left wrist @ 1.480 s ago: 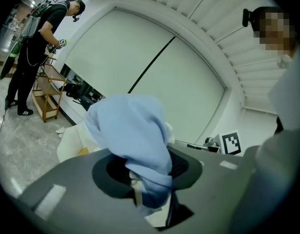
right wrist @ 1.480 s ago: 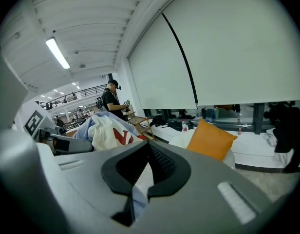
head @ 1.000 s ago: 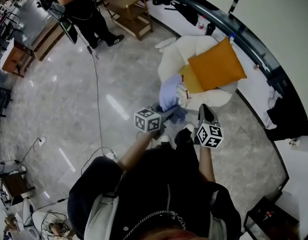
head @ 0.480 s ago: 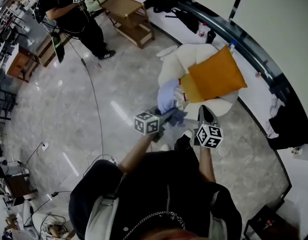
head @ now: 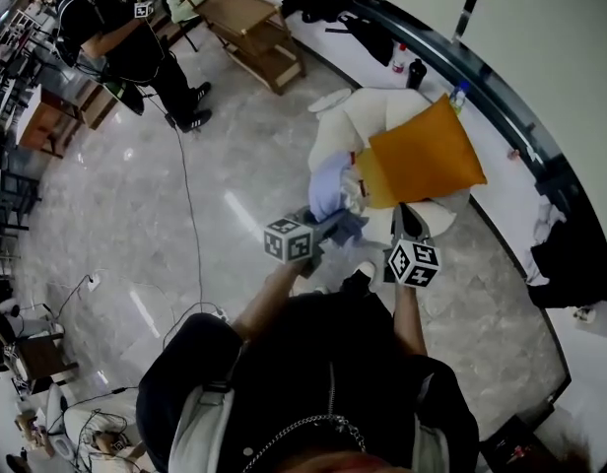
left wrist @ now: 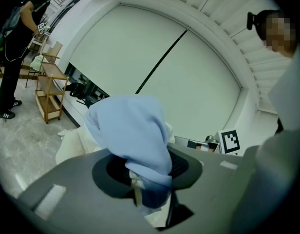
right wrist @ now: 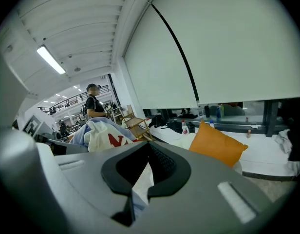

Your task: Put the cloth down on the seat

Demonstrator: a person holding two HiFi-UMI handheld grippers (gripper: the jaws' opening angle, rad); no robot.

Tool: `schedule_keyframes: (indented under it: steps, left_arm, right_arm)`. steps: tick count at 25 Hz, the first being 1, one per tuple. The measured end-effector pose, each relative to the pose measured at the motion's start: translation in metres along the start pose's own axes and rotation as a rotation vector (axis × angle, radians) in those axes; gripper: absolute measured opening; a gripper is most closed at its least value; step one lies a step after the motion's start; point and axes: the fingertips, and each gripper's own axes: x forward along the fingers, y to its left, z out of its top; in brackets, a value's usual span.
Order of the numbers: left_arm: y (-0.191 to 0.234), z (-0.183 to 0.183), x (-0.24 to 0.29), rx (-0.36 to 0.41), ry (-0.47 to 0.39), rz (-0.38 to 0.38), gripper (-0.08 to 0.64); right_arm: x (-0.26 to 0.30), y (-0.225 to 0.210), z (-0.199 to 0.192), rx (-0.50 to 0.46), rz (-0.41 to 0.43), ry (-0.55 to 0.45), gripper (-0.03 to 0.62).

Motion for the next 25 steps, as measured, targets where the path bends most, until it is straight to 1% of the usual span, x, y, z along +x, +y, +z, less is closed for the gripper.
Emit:
schedule_keyframes:
  steps: [5, 8, 11, 19, 25]
  left_arm:
    - [0.004, 0.011, 0.029, -0.003, 0.0, 0.035, 0.152]
    - [0.007, 0.018, 0.042, 0.001, -0.008, 0.054, 0.152]
    - [0.011, 0.024, 0.053, 0.008, -0.012, 0.07, 0.152]
    - [0.028, 0.035, 0.073, 0.0, -0.002, 0.081, 0.152]
    - [0.05, 0.041, 0.089, -0.017, 0.006, 0.063, 0.152]
  right_arm:
    - [0.017, -0.023, 0.019, -0.016, 0.039, 0.001, 0.0]
    - [0.026, -0.032, 0.021, -0.043, 0.068, 0.015, 0.0]
    - [0.034, -0.043, 0.018, -0.038, 0.081, 0.035, 0.0]
    - [0.052, -0.062, 0.015, -0.023, 0.072, 0.076, 0.0]
    - [0.067, -0.069, 0.016, -0.028, 0.046, 0.098, 0.001]
